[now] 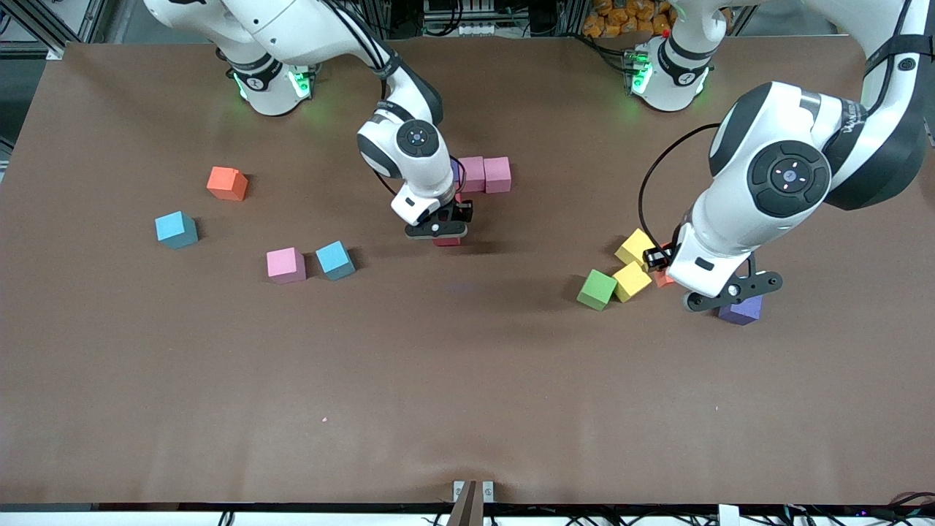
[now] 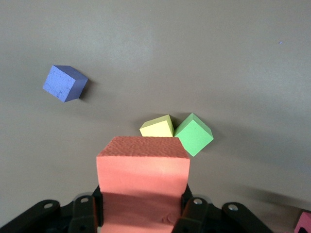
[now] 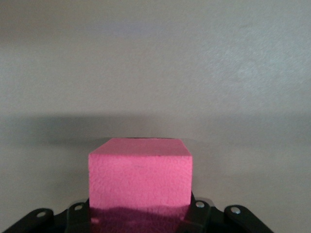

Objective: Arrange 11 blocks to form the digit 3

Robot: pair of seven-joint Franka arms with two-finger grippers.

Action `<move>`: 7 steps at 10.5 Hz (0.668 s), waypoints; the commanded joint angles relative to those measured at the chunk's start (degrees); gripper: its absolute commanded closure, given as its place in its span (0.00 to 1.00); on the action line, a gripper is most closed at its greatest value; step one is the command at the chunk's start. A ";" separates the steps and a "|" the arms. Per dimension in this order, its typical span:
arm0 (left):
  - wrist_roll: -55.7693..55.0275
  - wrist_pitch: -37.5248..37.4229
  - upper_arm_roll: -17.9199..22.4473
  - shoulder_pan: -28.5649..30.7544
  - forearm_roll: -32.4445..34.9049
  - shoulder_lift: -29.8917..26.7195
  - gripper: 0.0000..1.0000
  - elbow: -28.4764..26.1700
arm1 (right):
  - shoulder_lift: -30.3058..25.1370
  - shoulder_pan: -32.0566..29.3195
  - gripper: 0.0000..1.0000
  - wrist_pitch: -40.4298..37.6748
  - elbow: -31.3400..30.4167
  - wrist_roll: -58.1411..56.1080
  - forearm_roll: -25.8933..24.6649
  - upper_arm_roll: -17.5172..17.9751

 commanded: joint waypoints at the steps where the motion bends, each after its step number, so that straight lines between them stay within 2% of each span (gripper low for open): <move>1: 0.88 -0.46 -0.05 0.52 -1.67 -1.21 0.93 -0.86 | -0.31 1.66 0.68 0.97 -0.72 3.56 -1.31 -0.54; 7: 0.35 -0.46 -0.05 0.43 -1.67 -1.04 0.93 -0.95 | -0.23 1.22 0.68 0.97 -1.69 3.48 -4.39 -0.63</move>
